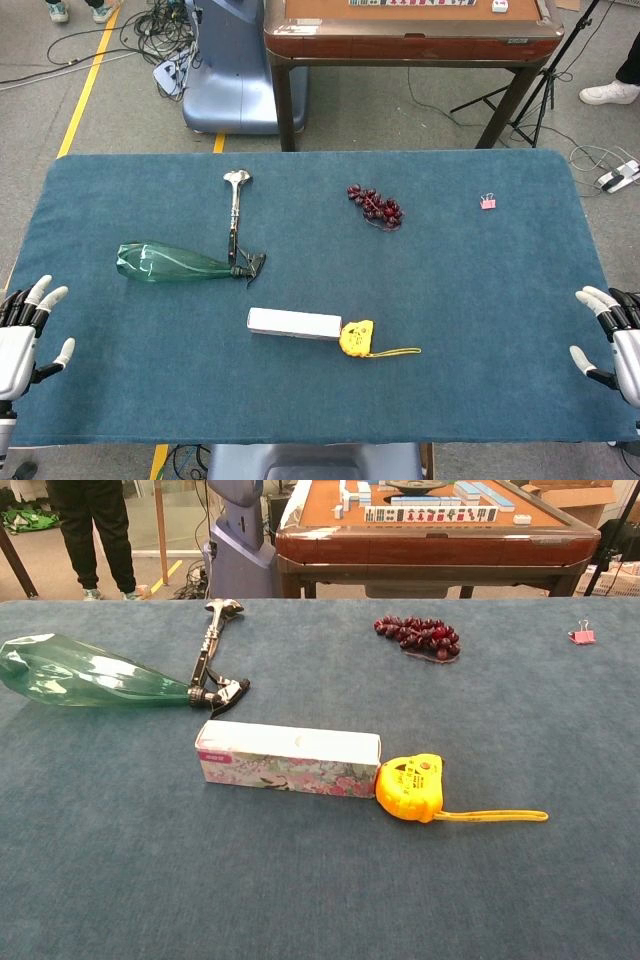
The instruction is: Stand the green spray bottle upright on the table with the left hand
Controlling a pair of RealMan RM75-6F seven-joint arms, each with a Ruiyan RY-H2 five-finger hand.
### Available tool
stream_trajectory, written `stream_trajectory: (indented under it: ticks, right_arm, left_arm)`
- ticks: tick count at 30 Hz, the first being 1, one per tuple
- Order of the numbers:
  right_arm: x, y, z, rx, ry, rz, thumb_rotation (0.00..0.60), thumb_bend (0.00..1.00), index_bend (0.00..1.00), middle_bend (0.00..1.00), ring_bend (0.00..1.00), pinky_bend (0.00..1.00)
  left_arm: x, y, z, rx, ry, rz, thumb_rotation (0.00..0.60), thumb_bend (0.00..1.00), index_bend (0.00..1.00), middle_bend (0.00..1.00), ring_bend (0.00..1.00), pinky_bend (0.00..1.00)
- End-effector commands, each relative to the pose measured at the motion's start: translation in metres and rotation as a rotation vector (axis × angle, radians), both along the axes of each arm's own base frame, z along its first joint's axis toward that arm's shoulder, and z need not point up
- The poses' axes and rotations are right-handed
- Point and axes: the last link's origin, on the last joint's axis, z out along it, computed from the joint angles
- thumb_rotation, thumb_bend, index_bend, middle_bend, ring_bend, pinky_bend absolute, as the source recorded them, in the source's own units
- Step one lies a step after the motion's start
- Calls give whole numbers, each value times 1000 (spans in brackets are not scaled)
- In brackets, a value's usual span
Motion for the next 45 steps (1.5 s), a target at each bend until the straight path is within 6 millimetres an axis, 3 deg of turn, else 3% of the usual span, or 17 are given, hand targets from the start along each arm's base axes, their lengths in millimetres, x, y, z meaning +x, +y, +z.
stream_trajectory:
  ticks: [1,14,24,35,45]
  right_arm:
    - [0,0,0,-1,0,-1,600,254,211,201,85,120]
    - [1,0,4,-10,4,9,600,254,211,201,85,120]
    - [5,-4,4,-7,10,26,600,254,211,201,85,120]
    - [7,-4,3,-1,14,25,600,254,211,201,85,120]
    - [5,-3,5,-1,15,17,600,254,211,201,85,120]
  left_arm:
    - [1,0,0,-1,0,-1,600,403,124,17,0,0]
    - [12,7,0,-15,-14,-59,600,403,124,16,0,0]
    - [59,42,-9,-108,52,-239,600,402,160,17,0,0]
    - [123,95,-45,-217,214,-338,600,361,160,39,0,0]
    - [140,145,-94,-298,394,-283,600,326,222,122,0,0]
